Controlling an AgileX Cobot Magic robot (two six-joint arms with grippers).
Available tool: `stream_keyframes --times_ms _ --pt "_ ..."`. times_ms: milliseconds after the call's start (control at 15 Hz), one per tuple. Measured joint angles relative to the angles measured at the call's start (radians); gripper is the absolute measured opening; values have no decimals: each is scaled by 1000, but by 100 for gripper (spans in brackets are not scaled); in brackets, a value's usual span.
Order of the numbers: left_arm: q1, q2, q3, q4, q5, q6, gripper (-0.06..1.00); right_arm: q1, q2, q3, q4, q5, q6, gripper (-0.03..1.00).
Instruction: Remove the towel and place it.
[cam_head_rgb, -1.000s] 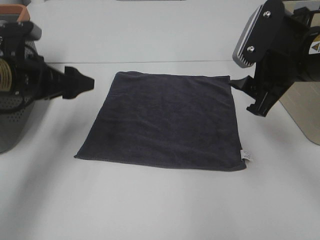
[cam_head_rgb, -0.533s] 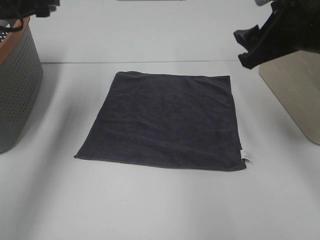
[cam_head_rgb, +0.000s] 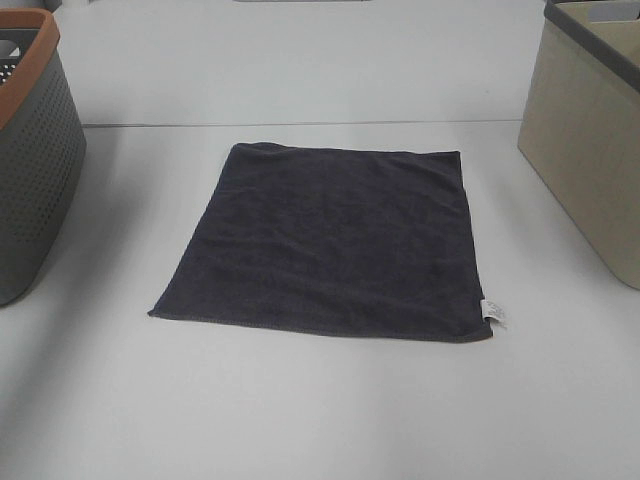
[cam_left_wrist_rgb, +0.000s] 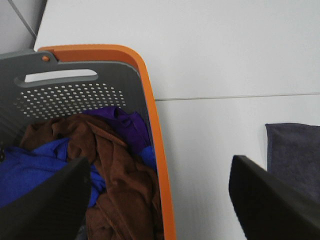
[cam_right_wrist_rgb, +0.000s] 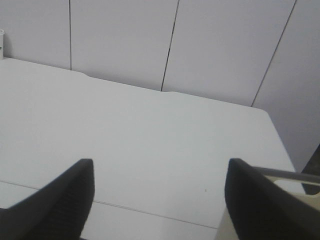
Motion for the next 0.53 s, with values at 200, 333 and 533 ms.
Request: stream_keyframes --times_ms 200,333,533 --pt "57 3 -61 -39 103 32 72 0 14 -95 95 -94 -199 69" --pt "71 3 -73 -39 154 39 72 0 14 -153 104 -110 -278 66" --pt "73 8 -73 -41 185 49 72 0 14 -181 118 205 -296 65"
